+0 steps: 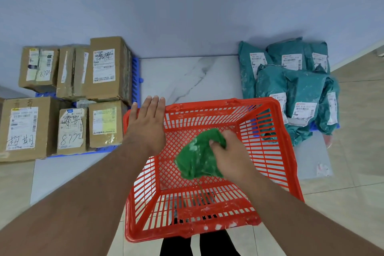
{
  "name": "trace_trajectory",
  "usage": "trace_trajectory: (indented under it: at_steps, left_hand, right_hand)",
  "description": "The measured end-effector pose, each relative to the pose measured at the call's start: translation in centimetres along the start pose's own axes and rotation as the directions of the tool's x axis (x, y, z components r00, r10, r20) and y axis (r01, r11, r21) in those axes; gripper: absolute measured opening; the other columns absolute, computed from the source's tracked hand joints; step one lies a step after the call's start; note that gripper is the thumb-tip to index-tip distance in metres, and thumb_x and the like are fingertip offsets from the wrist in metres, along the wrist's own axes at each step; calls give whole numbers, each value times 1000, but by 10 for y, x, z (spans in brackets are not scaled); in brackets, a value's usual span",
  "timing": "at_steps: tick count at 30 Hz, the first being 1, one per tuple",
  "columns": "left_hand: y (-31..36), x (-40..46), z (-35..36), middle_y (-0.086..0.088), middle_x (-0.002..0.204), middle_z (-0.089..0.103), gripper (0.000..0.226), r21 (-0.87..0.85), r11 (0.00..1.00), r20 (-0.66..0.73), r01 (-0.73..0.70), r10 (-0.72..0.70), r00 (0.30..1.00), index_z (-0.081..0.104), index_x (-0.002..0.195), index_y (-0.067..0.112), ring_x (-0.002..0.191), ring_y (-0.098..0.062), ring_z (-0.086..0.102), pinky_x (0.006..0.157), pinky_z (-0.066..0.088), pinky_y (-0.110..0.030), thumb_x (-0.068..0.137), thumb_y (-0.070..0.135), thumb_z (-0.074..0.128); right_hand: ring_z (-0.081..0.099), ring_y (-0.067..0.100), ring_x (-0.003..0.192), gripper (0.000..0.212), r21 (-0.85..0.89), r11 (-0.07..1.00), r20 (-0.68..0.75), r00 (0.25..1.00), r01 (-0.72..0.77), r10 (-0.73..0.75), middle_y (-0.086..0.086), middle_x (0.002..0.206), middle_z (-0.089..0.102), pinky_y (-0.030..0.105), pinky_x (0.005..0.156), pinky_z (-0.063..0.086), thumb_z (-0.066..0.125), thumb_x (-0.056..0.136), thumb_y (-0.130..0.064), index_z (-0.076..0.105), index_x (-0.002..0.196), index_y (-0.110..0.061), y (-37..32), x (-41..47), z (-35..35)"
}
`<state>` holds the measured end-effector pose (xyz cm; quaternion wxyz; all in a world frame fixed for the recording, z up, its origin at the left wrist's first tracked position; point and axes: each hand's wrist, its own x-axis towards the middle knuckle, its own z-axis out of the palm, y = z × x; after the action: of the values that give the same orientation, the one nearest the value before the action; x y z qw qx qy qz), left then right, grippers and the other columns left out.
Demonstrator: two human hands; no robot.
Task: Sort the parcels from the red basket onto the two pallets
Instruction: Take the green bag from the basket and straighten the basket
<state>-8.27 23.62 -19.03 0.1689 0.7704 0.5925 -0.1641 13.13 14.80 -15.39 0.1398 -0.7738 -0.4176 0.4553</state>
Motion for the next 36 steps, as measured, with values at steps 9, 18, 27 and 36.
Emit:
trace_trajectory:
  at_steps: [9,18,27,36]
  left_hand:
    - [1,-2,0,-5,177,-9,94,-1,1000,-8,2,-2,1000,-15,166,17,162,-24,-13,130,-4,-54,101,58,40]
    - [1,1,8,-5,177,-6,96,0,1000,-49,4,-4,999,-11,167,17,163,-24,-10,130,-5,-54,98,55,43]
    - [1,-1,3,-4,177,-5,101,-7,1000,-19,2,-3,1000,-11,167,20,163,-23,-11,131,-5,-53,96,66,45]
    - [1,1,3,-4,177,-9,99,21,1000,17,-5,5,1000,-15,166,20,162,-24,-13,130,-4,-54,99,54,49]
  right_hand:
    - [67,31,117,35,-370,881,-229,889,297,-396,13,128,71,42,98,55,59,104,-19,58,138,-9,-32,24,-21]
    - [12,30,166,63,-543,762,93,928,352,-362,20,177,17,38,136,9,54,105,-15,32,162,3,-50,45,27]
    - [10,27,166,64,-667,651,151,922,362,-358,15,179,13,46,134,21,53,101,-8,34,161,0,-27,55,-6]
    - [46,32,151,58,-217,968,-140,977,129,-162,15,161,50,40,125,40,54,105,-16,37,160,-4,-20,33,35]
